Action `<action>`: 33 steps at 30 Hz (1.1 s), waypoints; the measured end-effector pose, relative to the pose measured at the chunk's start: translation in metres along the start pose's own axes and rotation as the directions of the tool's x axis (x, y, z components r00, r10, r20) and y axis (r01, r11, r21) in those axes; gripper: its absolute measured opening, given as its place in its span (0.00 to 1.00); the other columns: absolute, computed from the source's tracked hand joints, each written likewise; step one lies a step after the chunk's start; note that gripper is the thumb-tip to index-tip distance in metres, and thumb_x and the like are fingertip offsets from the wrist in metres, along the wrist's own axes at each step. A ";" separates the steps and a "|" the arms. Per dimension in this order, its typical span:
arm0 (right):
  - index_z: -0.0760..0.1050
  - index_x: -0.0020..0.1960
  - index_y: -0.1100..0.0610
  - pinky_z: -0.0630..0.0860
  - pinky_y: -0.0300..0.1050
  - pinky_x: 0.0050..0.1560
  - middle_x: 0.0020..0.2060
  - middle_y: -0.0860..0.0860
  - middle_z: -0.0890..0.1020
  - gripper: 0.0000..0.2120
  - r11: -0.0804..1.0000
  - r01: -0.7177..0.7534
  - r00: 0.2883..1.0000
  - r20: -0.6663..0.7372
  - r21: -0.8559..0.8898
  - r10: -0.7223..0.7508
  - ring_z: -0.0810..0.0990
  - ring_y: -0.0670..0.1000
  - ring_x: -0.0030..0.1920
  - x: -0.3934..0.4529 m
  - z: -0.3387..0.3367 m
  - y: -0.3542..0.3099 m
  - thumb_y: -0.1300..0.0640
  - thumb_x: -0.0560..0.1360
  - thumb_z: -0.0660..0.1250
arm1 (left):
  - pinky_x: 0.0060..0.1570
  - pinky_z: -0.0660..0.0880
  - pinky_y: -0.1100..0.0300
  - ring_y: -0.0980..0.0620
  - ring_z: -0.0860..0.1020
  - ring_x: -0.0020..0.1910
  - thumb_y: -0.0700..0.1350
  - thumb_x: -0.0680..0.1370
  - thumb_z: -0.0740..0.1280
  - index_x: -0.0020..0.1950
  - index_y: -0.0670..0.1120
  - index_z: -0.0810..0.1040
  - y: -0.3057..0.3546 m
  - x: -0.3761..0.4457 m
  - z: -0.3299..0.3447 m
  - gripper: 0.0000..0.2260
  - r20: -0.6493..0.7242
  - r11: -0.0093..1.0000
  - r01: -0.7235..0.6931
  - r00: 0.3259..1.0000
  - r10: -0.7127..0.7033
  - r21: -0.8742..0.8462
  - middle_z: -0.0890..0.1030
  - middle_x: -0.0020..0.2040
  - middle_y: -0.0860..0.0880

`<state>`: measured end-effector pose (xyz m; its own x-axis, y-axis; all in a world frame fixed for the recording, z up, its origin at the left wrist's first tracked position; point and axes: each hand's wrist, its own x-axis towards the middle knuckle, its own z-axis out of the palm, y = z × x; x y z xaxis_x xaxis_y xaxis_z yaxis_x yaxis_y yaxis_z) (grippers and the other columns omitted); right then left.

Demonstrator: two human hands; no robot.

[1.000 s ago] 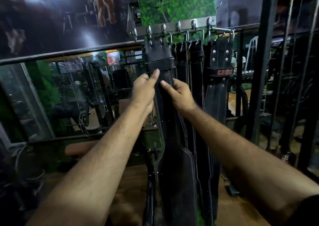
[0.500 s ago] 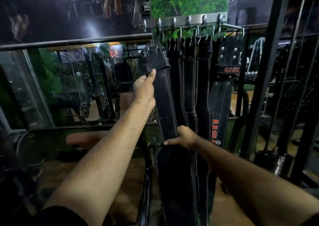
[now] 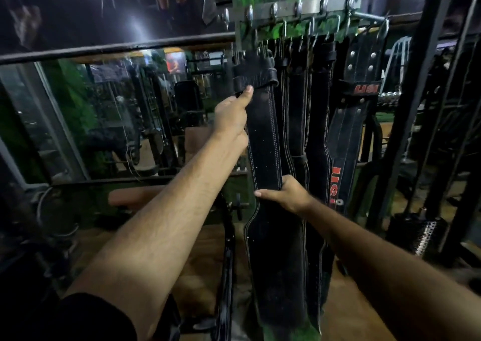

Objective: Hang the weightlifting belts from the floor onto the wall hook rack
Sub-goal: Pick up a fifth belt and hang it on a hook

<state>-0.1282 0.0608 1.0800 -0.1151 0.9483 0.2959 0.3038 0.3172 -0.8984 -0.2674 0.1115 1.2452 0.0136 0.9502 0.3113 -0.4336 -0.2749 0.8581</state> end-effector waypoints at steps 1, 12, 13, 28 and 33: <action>0.85 0.51 0.58 0.82 0.55 0.59 0.49 0.54 0.88 0.14 0.995 -0.062 0.998 0.029 -0.082 0.064 0.86 0.51 0.51 -0.002 0.000 0.003 0.54 0.68 0.81 | 0.64 0.74 0.41 0.43 0.79 0.52 0.55 0.64 0.79 0.44 0.48 0.75 -0.004 -0.003 -0.002 0.19 -0.017 1.000 0.008 1.000 -0.008 0.017 0.78 0.48 0.43; 0.79 0.52 0.62 0.79 0.45 0.43 0.42 0.54 0.82 0.12 0.996 0.011 0.999 -0.052 0.088 -0.006 0.82 0.50 0.42 -0.007 -0.001 -0.079 0.53 0.77 0.73 | 0.60 0.77 0.46 0.46 0.80 0.50 0.39 0.78 0.70 0.55 0.41 0.78 0.005 -0.019 -0.024 0.07 0.045 0.986 -0.150 0.988 0.148 0.069 0.82 0.50 0.43; 0.79 0.52 0.61 0.78 0.45 0.41 0.41 0.54 0.79 0.14 0.995 0.037 0.991 -0.132 0.088 -0.025 0.79 0.51 0.41 -0.004 -0.004 -0.088 0.49 0.78 0.71 | 0.58 0.78 0.50 0.49 0.80 0.50 0.38 0.79 0.69 0.58 0.41 0.77 0.004 -0.019 -0.025 0.08 0.047 0.982 -0.164 0.986 0.161 0.089 0.82 0.50 0.45; 0.78 0.52 0.60 0.85 0.62 0.40 0.48 0.60 0.86 0.14 0.981 0.062 0.923 -0.384 0.182 0.013 0.87 0.60 0.46 0.063 -0.053 -0.170 0.51 0.75 0.75 | 0.48 0.80 0.52 0.49 0.83 0.46 0.37 0.78 0.67 0.52 0.45 0.76 0.010 -0.003 -0.015 0.05 0.256 0.938 -0.163 0.963 0.084 0.305 0.83 0.49 0.44; 0.76 0.57 0.57 0.82 0.49 0.30 0.50 0.56 0.84 0.11 0.970 0.130 0.957 -0.282 0.206 -0.069 0.84 0.55 0.45 0.076 -0.060 -0.177 0.55 0.78 0.72 | 0.38 0.77 0.53 0.46 0.79 0.37 0.45 0.73 0.65 0.43 0.47 0.78 0.024 0.011 -0.005 0.04 0.104 0.977 -0.103 0.991 0.085 0.187 0.80 0.39 0.45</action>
<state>-0.1342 0.0778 1.2812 0.1358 0.8894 0.4364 0.0848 0.4284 -0.8996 -0.2819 0.1163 1.2679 0.0706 0.9031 0.4236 -0.2570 -0.3938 0.8825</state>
